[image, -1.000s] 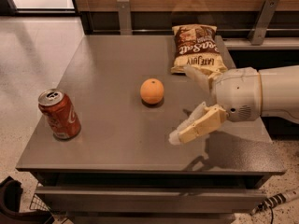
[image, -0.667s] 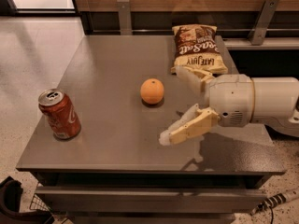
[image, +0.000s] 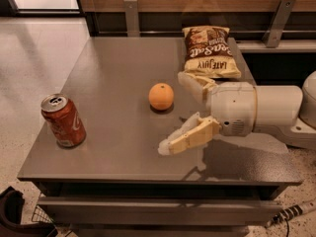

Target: Pick coke can

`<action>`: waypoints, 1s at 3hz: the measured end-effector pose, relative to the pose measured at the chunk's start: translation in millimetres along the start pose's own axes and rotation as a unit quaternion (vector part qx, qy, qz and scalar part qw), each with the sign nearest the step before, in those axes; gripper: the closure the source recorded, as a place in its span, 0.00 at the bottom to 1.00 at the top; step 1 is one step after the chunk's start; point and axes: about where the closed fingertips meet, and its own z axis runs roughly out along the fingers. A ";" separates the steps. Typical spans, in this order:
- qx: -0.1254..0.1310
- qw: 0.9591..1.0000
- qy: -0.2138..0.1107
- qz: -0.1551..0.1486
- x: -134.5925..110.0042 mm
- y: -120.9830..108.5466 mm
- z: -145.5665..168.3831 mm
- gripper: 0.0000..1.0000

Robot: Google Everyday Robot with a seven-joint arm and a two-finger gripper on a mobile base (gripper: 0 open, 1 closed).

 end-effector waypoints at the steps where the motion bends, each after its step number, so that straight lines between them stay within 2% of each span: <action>1: -0.011 1.000 -0.002 -0.013 -0.2 10.2 45.7 0.00; 3: -0.022 0.998 -0.018 -0.061 -16.9 25.1 138.0 0.00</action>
Offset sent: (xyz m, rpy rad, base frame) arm 0.0132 0.1529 -0.0168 0.0442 -0.1108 0.0622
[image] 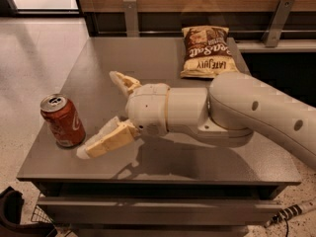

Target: Pick coke can

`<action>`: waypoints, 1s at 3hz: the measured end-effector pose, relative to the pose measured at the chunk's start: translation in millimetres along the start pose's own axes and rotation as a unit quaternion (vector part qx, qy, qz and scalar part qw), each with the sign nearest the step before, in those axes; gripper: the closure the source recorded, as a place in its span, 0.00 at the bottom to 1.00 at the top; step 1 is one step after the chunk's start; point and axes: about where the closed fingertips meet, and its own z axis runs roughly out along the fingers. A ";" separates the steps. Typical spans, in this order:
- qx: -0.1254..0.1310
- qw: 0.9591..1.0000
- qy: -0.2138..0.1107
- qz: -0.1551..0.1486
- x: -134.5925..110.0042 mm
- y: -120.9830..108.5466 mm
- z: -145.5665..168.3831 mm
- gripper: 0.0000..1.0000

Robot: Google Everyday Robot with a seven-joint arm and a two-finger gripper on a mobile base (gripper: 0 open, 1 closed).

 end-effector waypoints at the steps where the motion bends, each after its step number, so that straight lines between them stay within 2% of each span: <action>1: -0.007 1.000 0.007 -0.010 0.0 0.2 37.8 0.00; 2: -0.021 1.000 0.005 0.013 20.1 -1.0 70.3 0.00; 3: -0.029 0.999 -0.007 0.033 33.3 -0.2 84.6 0.00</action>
Offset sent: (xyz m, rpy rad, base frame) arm 0.0289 0.0850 -0.0511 -0.0093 0.0747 0.0493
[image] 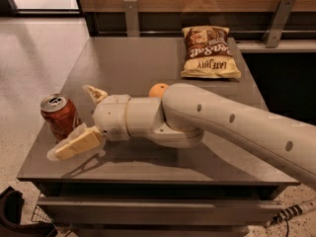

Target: Pick coke can

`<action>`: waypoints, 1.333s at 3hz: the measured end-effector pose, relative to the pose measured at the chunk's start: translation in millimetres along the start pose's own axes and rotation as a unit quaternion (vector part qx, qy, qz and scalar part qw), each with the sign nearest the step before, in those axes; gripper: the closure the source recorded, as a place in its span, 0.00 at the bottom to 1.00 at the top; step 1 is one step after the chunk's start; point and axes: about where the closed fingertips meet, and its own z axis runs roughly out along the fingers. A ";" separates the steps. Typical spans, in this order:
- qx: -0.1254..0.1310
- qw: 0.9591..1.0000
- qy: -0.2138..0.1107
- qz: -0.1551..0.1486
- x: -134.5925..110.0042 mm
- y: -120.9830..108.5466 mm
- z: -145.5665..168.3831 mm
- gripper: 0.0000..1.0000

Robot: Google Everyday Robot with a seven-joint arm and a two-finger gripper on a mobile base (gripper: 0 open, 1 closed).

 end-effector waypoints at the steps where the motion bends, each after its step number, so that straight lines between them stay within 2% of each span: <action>1: -0.016 1.000 -0.016 0.000 -3.0 4.7 15.1 0.14; 4: -0.023 1.000 -0.018 -0.003 -6.8 9.8 20.8 0.85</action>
Offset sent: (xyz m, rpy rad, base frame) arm -0.0027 0.0155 0.0006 0.0293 0.0015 0.0332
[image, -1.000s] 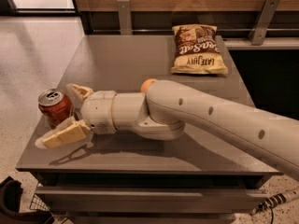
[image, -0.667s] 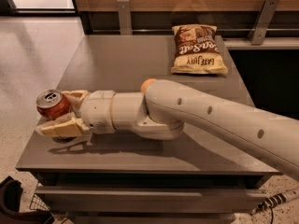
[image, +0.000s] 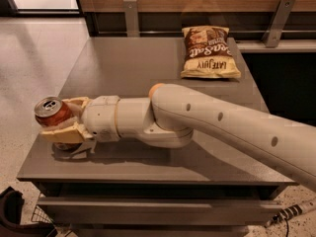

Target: Pick coke can

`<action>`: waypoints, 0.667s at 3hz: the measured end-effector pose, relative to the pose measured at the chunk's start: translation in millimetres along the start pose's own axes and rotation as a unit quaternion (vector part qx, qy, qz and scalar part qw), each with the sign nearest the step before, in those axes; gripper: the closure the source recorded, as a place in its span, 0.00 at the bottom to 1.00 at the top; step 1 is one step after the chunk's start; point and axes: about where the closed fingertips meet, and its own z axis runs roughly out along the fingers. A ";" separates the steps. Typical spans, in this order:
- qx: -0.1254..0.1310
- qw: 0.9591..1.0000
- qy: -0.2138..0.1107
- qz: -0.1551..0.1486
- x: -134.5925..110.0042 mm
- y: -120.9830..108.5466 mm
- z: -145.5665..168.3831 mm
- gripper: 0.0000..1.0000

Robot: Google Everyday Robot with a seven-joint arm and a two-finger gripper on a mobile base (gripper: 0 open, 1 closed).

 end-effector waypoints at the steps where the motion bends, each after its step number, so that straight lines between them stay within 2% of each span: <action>1: -0.002 1.000 0.000 -0.001 -1.1 1.5 1.4 1.00; 2: -0.003 1.000 -0.001 -0.001 -2.0 1.7 1.9 1.00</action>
Offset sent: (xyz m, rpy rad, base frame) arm 0.0007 0.0019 0.0045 0.0091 -0.0004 0.0138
